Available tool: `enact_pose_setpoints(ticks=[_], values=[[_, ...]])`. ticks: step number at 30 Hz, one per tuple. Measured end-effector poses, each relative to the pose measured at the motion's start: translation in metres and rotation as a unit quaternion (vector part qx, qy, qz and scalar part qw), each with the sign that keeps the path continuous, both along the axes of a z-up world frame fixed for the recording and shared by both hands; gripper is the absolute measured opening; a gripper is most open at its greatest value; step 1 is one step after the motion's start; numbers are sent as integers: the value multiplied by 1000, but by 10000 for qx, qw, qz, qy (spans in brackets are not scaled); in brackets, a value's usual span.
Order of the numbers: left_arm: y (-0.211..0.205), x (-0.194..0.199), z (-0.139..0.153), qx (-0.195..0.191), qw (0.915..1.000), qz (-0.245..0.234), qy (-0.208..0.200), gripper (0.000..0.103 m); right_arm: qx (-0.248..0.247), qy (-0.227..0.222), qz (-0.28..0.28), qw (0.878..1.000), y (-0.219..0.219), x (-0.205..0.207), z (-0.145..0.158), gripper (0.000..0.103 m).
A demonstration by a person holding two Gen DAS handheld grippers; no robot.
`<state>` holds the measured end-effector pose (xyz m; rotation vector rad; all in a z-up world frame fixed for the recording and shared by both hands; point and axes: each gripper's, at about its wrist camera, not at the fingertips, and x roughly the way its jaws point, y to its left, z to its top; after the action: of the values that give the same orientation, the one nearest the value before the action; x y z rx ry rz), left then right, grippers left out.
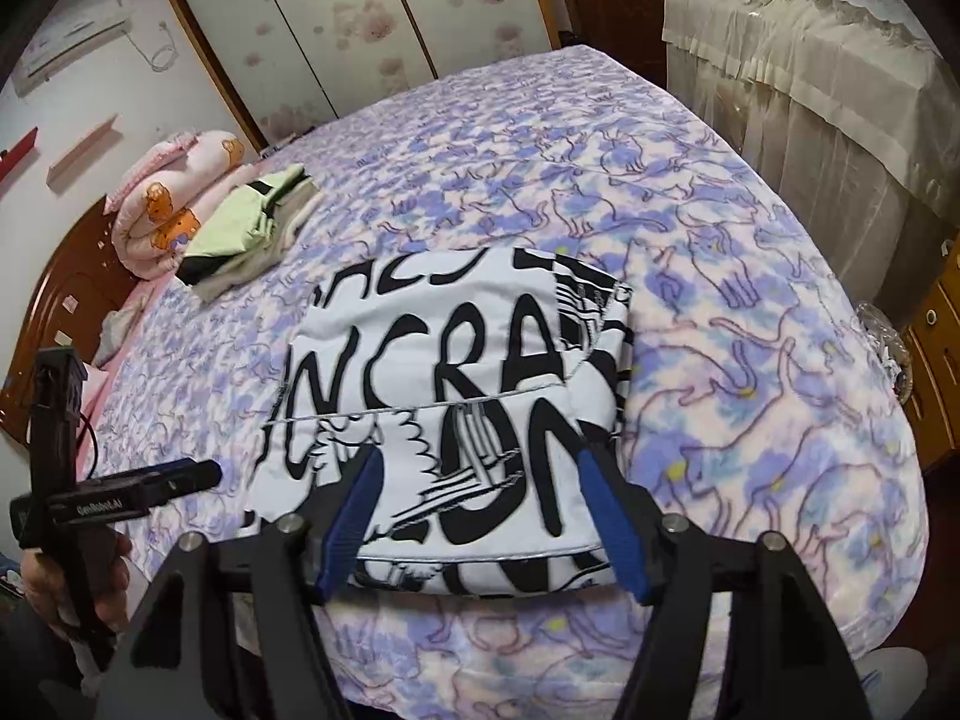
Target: Fold large clothes
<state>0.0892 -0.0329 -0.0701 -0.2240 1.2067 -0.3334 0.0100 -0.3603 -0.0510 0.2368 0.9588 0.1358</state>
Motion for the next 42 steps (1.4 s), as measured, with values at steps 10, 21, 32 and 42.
enact_pose_setpoints(ticks=[10, 21, 32, 42], values=[[-1, 24, -30, -138, 9992, 62, 381, 88, 362, 385, -237, 9983, -35, 34, -45, 82], [1, 45, -78, -617, 9949, 81, 794, 88, 1317, 1427, -19, 9810, -66, 79, -116, 82], [-27, 68, -96, -752, 9938, -185, 792, 94, 2163, 1620, 628, 9607, -48, 107, -152, 95], [-43, 73, -108, -708, 9934, -332, 834, 102, 1664, 1947, 762, 9636, -24, 117, -158, 103]])
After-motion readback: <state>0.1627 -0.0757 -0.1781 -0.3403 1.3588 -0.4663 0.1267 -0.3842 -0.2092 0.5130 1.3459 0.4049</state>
